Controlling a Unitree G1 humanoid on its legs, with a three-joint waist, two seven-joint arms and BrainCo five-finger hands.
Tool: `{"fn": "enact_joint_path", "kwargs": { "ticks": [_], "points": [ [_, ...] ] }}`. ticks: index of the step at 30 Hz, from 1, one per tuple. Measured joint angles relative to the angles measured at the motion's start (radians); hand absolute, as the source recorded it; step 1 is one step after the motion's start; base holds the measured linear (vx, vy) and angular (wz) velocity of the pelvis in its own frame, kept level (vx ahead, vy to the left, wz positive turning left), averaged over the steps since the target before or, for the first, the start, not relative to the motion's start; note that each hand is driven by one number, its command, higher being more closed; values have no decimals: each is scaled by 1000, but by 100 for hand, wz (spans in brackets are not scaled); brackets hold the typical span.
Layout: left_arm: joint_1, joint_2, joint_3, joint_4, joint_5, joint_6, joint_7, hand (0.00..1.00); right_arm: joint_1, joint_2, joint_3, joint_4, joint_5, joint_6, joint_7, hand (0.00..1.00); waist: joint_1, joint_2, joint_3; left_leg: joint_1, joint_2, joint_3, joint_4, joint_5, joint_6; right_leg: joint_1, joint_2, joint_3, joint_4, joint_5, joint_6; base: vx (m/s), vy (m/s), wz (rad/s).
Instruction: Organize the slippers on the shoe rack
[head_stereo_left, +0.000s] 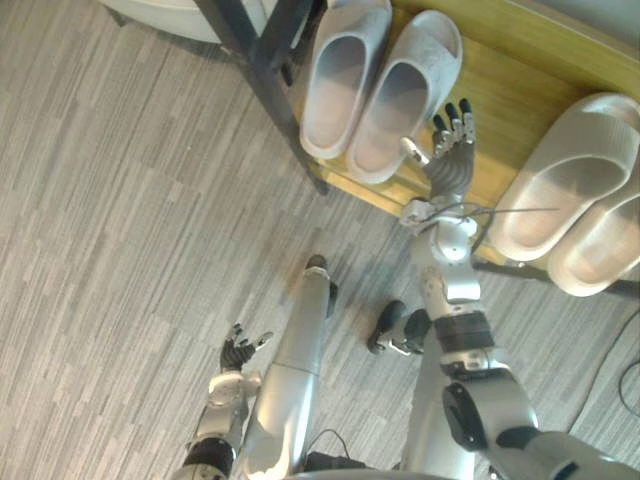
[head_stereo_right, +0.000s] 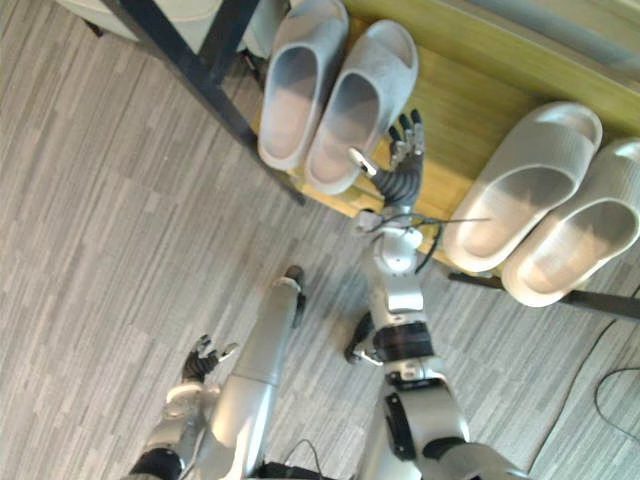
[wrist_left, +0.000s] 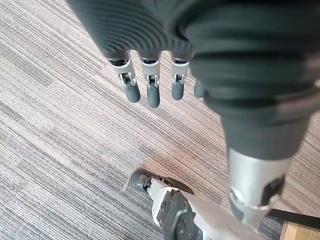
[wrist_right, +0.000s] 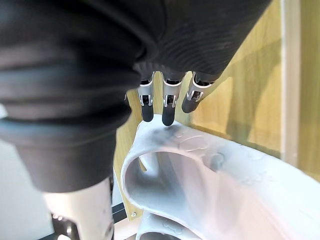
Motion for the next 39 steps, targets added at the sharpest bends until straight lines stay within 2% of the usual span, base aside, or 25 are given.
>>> {"fn": "enact_joint_path", "kwargs": {
  "ticks": [9, 14, 17, 19, 21, 24, 27, 29, 32, 37, 39],
  "points": [
    [0, -6, 1, 2, 0, -15, -3, 0, -30, -58, -1, 36, 21, -5, 6, 0, 0, 0, 11, -6, -11, -11, 0, 0, 0, -1, -8, -9, 5, -5, 8, -6, 17, 4],
    [-1, -6, 6, 7, -1, -14, -1, 0, -23, -63, 5, 35, -25, 20, -3, 0, -2, -2, 12, 8, -4, -11, 1, 1, -2, 15, 0, -9, -1, -4, 7, 0, 10, -2],
    [0, -5, 21, 21, -1, -7, -2, 0, 48, -59, 33, 29, -70, 48, -5, 0, -11, -4, 15, 62, 5, -11, -10, -1, 1, 77, 7, -16, -29, -4, 9, 4, 11, -2],
    [9, -4, 32, 22, -1, 4, -2, 0, 171, -34, 42, -35, -79, 74, -3, 0, -18, -8, 17, 144, 12, 1, -61, 2, 5, 155, 15, -11, -83, 7, 28, 33, 37, -4],
    [18, 1, 41, 22, -1, 5, -1, 0, 226, -14, 43, -67, -91, 76, 3, 0, -26, -12, 19, 181, 18, 8, -87, 5, 9, 188, 21, -9, -113, 15, 36, 31, 41, -13],
    [51, 21, 39, 17, -1, 6, -5, 0, 371, 13, 78, -145, -118, 82, 19, 0, -47, -23, 19, 294, 34, 36, -178, 16, 27, 290, 28, -5, -211, 55, 28, 55, 72, -18],
    [96, 41, 37, 12, -1, 6, -19, 0, 494, 14, 107, -214, -144, 81, 60, 0, -73, -43, 6, 413, 44, 71, -273, 31, 45, 399, 34, 9, -309, 89, 31, 80, 75, -14],
    [146, 64, 27, 14, 1, 7, -28, 0, 611, 14, 145, -273, -162, 78, 119, 0, -90, -71, -43, 503, 55, 104, -352, 42, 52, 481, 41, 18, -397, 117, 43, 123, 78, -16],
    [190, 88, -2, 14, 2, 8, -52, 0, 760, 15, 153, -326, -196, 65, 168, 0, -101, -88, -109, 602, 59, 128, -430, 52, 60, 583, 49, 22, -503, 147, 58, 215, 110, -13],
    [211, 113, -46, 17, 21, 7, -72, 0, 891, 17, 157, -316, -234, 61, 223, 0, -126, -100, -183, 731, 53, 171, -559, 74, 79, 702, 51, 40, -649, 196, 79, 140, 84, -17],
    [214, 121, -69, 42, 41, 5, -87, 0, 949, 16, 147, -233, -258, 60, 244, 0, -147, -97, -239, 802, 43, 191, -665, 109, 85, 762, 51, 49, -755, 238, 91, 131, 66, -14]
  ]
}}
